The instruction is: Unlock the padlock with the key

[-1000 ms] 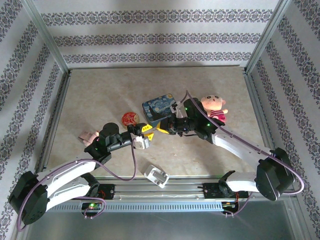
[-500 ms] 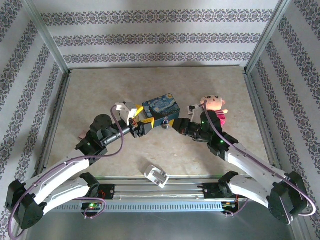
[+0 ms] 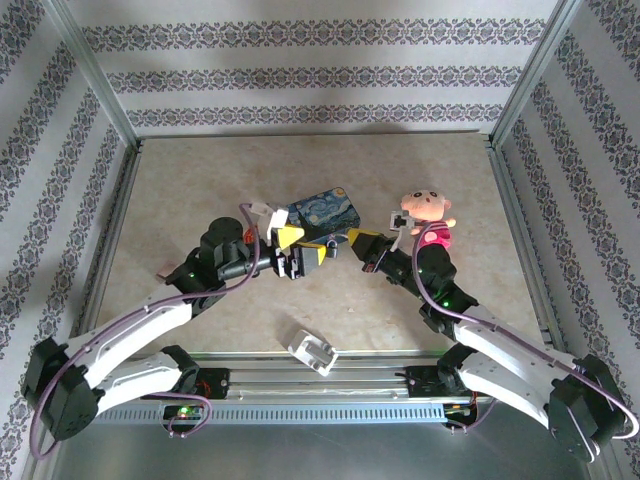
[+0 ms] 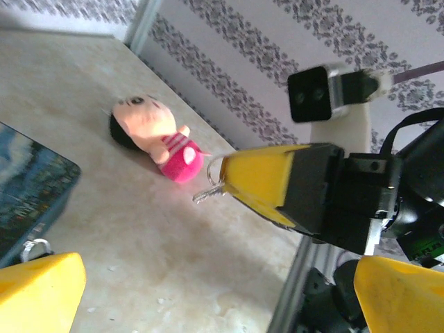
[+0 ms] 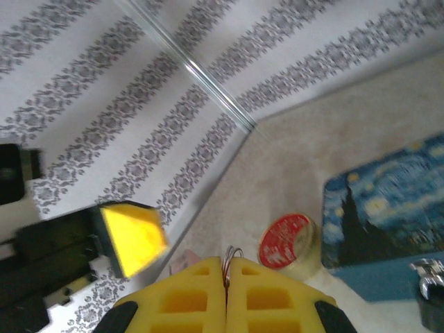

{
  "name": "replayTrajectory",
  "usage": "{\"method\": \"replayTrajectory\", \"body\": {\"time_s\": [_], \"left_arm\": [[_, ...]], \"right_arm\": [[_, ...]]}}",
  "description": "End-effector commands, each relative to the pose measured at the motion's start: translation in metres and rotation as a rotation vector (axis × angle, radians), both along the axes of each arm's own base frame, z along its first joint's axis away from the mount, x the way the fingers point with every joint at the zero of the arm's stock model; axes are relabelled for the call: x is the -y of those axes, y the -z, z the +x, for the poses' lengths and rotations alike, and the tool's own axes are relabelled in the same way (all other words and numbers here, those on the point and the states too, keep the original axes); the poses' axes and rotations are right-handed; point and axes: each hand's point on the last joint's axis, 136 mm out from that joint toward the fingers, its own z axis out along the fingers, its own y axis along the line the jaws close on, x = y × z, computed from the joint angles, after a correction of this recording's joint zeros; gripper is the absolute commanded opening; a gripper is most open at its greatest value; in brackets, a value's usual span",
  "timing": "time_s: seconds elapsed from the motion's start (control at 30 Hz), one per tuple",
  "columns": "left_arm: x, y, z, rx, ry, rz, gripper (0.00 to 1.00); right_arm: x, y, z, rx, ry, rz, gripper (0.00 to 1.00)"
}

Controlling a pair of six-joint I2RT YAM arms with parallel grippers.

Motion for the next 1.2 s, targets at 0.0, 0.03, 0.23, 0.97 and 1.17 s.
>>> {"method": "replayTrajectory", "body": {"time_s": [0.0,0.03,0.23,0.97,1.17], "left_arm": [[0.016,-0.025,-0.005,0.001,0.104,-0.132,0.91],[0.018,-0.026,-0.004,0.001,0.115,-0.148,0.85],[0.014,-0.028,0.009,-0.008,0.078,-0.189,0.65],[0.019,-0.009,0.023,-0.091,0.103,-0.233,0.4],[0.021,-0.008,0.025,-0.095,0.107,-0.248,0.3]], "right_arm": [[-0.004,-0.028,0.002,0.135,0.023,0.028,0.0],[-0.007,-0.028,0.002,0.13,0.017,0.031,0.0],[-0.017,-0.027,0.004,0.082,-0.018,0.085,0.0],[-0.018,-0.037,0.004,0.048,-0.031,0.157,0.0],[-0.021,-0.038,0.004,0.041,-0.042,0.16,0.0]]}}
